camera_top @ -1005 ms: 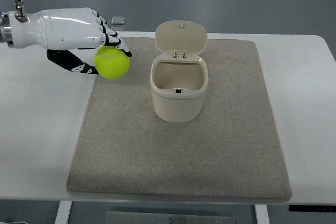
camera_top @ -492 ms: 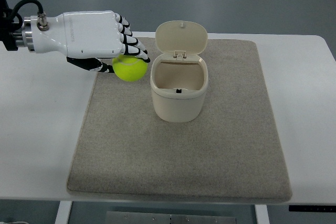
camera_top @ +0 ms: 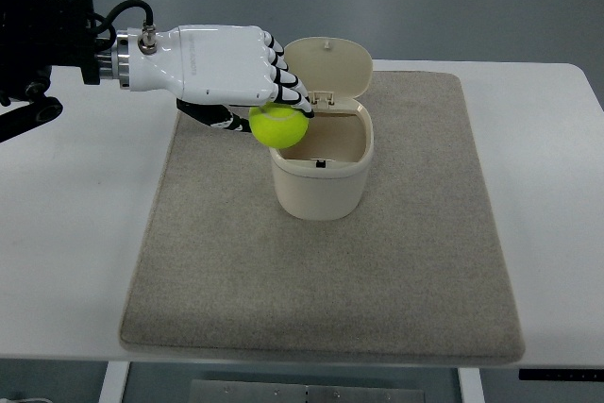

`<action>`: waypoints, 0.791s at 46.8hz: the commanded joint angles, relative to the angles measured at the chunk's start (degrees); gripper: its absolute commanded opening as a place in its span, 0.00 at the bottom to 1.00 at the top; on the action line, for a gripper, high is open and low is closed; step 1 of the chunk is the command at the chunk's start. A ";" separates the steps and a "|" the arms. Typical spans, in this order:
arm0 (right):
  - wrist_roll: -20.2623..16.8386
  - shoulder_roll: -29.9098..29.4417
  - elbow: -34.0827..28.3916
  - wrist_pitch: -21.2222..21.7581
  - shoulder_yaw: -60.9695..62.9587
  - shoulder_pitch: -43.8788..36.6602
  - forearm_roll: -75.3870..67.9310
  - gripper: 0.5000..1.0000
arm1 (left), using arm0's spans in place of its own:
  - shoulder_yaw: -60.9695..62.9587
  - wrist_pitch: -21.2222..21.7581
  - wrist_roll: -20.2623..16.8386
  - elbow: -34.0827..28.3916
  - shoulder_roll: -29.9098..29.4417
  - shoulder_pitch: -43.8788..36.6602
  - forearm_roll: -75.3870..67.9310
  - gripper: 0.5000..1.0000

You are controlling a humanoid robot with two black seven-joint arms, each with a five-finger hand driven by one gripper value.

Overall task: Put tennis ball into box with left hand
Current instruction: 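Lift the ball with the left hand and carry it over the cream bin, then open the left hand fingers to drop the ball into the bin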

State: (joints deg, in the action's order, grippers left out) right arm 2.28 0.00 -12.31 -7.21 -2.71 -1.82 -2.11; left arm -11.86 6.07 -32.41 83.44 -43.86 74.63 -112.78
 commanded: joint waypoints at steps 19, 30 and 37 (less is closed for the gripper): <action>0.00 0.00 0.00 0.00 0.07 -0.02 0.00 0.80 | 0.00 0.09 0.07 -4.52 6.07 -0.36 -0.07 0.47; 0.00 0.00 0.00 0.00 -0.02 -0.02 0.00 0.80 | 0.08 0.09 0.07 -4.60 6.16 -0.45 0.02 0.54; 0.00 0.00 0.00 0.00 -0.02 -0.02 0.00 0.80 | 0.08 0.09 0.07 -4.69 6.16 -0.54 0.10 0.62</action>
State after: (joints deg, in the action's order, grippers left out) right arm 2.28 0.00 -12.30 -7.21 -2.69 -1.84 -2.11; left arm -11.79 6.15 -32.34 78.76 -37.70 74.10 -112.71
